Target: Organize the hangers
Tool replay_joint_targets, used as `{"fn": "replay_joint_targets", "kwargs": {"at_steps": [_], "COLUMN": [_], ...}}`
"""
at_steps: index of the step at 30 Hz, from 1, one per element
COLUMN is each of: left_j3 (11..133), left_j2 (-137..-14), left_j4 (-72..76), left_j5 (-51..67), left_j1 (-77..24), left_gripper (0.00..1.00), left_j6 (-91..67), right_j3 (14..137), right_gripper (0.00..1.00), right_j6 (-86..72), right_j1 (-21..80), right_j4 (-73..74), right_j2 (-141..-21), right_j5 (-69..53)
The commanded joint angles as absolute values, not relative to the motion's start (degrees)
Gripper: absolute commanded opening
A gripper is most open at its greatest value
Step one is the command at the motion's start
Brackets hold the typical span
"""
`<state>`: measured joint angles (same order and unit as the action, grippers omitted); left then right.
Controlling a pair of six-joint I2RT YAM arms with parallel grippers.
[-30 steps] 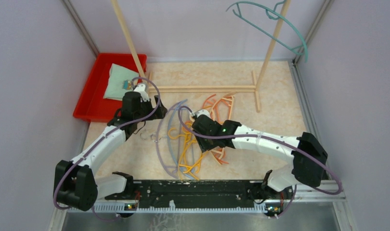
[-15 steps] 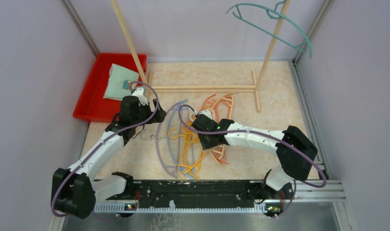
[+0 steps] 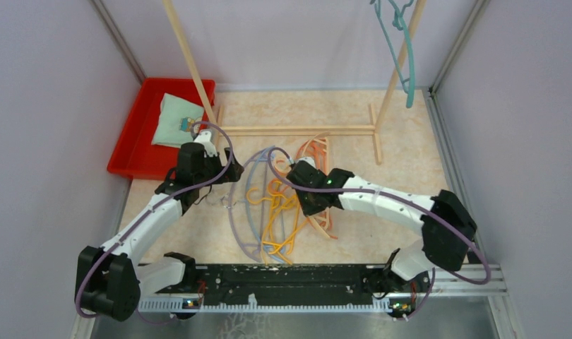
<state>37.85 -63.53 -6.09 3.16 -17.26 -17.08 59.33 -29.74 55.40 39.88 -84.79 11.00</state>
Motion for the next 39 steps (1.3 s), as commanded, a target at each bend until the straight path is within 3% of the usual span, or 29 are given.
{"fn": "replay_joint_targets", "kwargs": {"at_steps": [1,10,16,20,25,32,39], "left_j3": [38.88,37.84,37.34,36.47,36.01,35.44,34.22], "left_j2": [-62.46,-61.82,-59.80,-58.16,-57.00,-54.98,-52.84], "left_j4": [-5.14,-4.26,-5.09,-5.79,-6.48,-7.48,-8.86], "left_j5": [1.66,1.63,1.15,0.56,0.50,-0.34,-1.36], "left_j1": [-17.53,-17.58,-17.57,-17.57,-17.58,-17.54,-17.53], "left_gripper": [0.99,0.99,0.99,0.99,0.99,0.99,0.99], "left_j6": [-17.04,-17.81,-18.19,-18.37,-18.81,-19.26,-19.30], "right_j3": [69.95,87.41,84.13,88.12,98.51,117.44,124.60], "right_gripper": [0.00,0.00,0.00,0.00,0.00,0.00,0.00], "right_j6": [-28.82,-27.05,-27.93,-28.15,-28.69,-27.12,-29.87], "right_j1": [54.73,51.45,51.44,50.87,48.00,43.86,41.24], "right_j4": [42.73,44.51,40.16,35.21,25.96,24.75,21.49], "right_j2": [-74.12,-76.50,-76.26,-77.75,-83.06,-93.63,-101.00], "right_j5": [6.85,-0.87,-2.62,-1.55,-4.84,-8.38,-8.24]}}
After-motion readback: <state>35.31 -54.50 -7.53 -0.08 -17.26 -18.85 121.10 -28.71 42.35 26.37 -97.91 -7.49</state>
